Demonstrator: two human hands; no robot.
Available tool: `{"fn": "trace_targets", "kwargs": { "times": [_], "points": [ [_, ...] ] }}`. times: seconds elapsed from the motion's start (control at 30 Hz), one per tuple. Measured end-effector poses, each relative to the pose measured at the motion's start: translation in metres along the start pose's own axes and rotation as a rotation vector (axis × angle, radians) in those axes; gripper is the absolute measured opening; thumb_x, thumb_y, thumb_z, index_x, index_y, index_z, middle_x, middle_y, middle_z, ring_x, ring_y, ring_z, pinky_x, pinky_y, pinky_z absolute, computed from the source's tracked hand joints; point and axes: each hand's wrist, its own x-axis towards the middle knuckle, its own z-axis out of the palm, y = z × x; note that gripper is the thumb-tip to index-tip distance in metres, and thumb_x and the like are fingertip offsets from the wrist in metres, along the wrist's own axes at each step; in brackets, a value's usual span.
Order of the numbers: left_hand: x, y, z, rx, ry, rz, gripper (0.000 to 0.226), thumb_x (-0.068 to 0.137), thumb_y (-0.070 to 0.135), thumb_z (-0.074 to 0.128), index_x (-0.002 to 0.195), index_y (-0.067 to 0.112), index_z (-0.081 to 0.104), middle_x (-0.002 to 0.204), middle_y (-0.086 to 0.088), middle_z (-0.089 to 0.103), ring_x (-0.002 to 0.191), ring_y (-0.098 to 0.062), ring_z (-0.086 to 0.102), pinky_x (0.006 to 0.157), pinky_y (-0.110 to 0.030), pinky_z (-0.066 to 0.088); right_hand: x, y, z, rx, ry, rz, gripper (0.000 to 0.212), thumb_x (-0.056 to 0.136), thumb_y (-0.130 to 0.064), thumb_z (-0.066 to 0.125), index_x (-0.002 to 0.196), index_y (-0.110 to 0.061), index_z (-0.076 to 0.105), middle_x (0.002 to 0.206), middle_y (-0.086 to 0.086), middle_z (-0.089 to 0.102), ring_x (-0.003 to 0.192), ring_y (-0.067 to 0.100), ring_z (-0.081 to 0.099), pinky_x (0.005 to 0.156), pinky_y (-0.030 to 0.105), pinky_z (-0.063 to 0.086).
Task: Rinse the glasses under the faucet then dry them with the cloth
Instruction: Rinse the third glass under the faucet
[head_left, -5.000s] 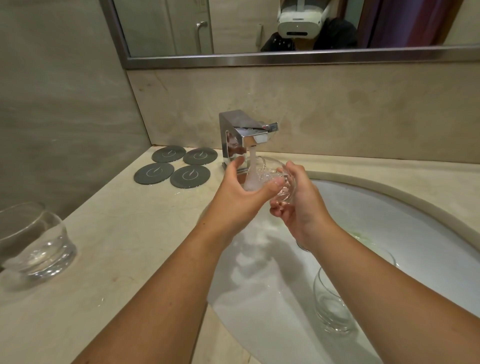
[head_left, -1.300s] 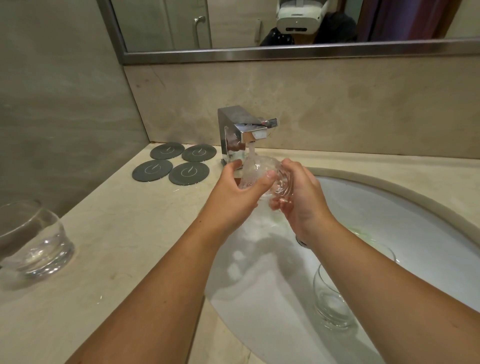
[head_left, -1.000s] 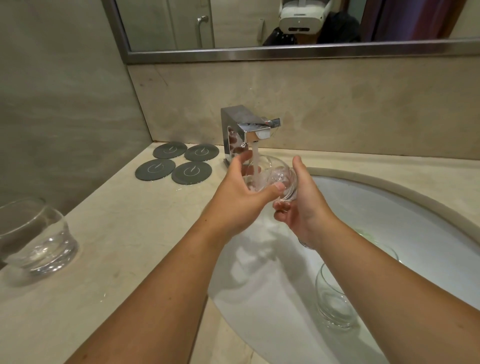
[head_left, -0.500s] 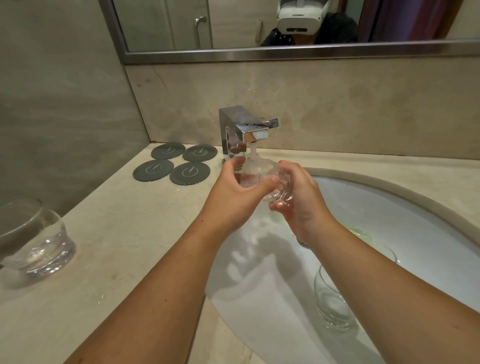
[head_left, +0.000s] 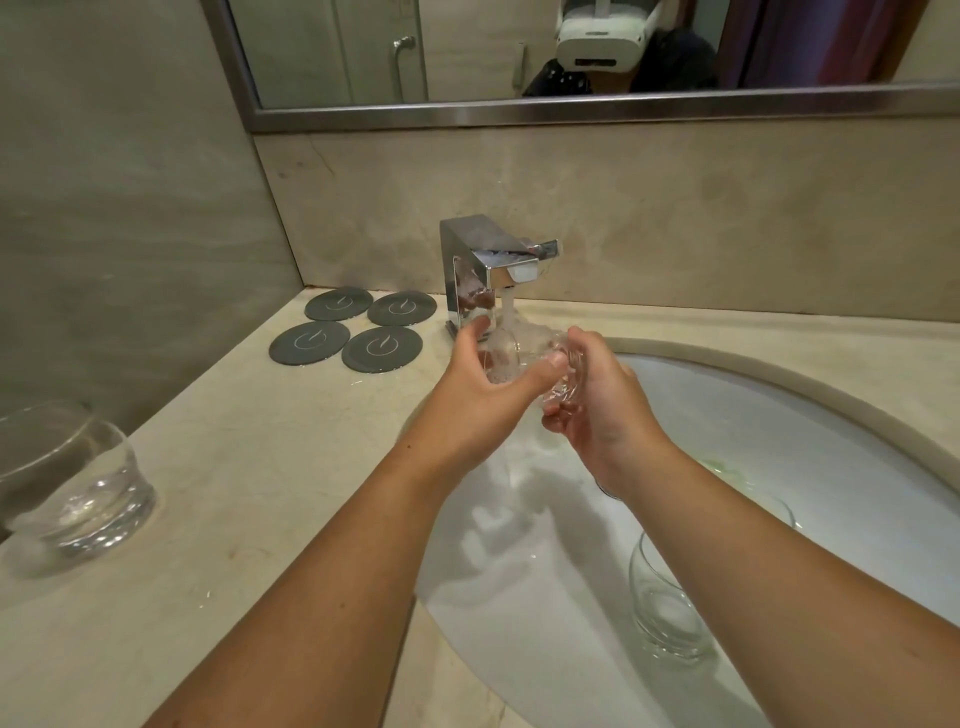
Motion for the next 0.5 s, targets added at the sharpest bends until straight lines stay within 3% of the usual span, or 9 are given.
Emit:
{"fn": "trace_targets", "kwargs": {
  "times": [0.07,0.13,0.23,0.37,0.43,0.5],
  "points": [
    [0.0011,-0.0006,-0.0008,-0.014,0.025,-0.018,0.127,0.057,0.091,0.078,0.161,0.036,0.032,0.138,0.020,0.065,0.131,-0.001,0.061,0.113,-0.046,0.052,0.0004,-0.0002,0.0011,-0.008,0.005,-0.038,0.015,0.100,-0.029,0.061,0.102,-0.016,0.069,0.082,0.007,0.060,0.054,0.017,0.049,0.050,0.030,0.037],
    [0.0019,-0.0012,-0.0014,-0.025,0.041,-0.029,0.126,0.054,0.092,0.080,0.158,0.033,0.039,0.136,0.014,0.069,0.127,-0.003,0.065,0.111,-0.047,0.055,0.0017,0.0007,0.0010,-0.012,0.002,-0.055,0.018,0.099,-0.027,0.062,0.107,-0.014,0.071,0.086,0.008,0.063,0.057,0.018,0.053,0.050,0.029,0.039],
    [0.0012,0.0015,-0.0020,-0.002,0.042,-0.008,0.106,0.073,0.066,0.087,0.160,0.033,0.038,0.140,0.011,0.065,0.129,-0.004,0.063,0.113,-0.042,0.052,0.0010,0.0005,0.0014,-0.025,-0.001,-0.004,0.038,0.100,-0.036,0.059,0.119,-0.005,0.072,0.089,0.007,0.068,0.059,0.018,0.057,0.050,0.030,0.042],
    [0.0004,0.0021,-0.0035,0.059,0.024,0.051,0.091,0.087,0.044,0.087,0.161,0.035,0.034,0.134,0.014,0.063,0.124,0.002,0.063,0.107,-0.028,0.050,-0.0030,-0.0011,-0.0004,-0.066,-0.063,0.111,0.047,0.103,-0.062,0.050,0.110,-0.023,0.075,0.075,-0.005,0.070,0.050,0.014,0.048,0.050,0.031,0.033],
    [0.0007,-0.0003,-0.0035,0.074,-0.011,0.061,0.095,0.087,0.040,0.089,0.163,0.036,0.031,0.136,0.016,0.061,0.118,0.008,0.064,0.103,-0.025,0.051,-0.0038,-0.0006,-0.0008,-0.069,-0.075,0.111,0.045,0.102,-0.060,0.052,0.105,-0.020,0.074,0.074,-0.002,0.064,0.049,0.013,0.044,0.050,0.030,0.030],
    [0.0010,-0.0020,-0.0022,0.075,-0.040,0.059,0.102,0.083,0.044,0.090,0.164,0.039,0.028,0.137,0.019,0.060,0.122,0.007,0.063,0.110,-0.030,0.051,-0.0036,-0.0005,-0.0001,-0.060,-0.049,0.085,0.039,0.103,-0.050,0.054,0.103,-0.016,0.072,0.076,0.002,0.062,0.050,0.014,0.045,0.050,0.031,0.033]
  ]
}}
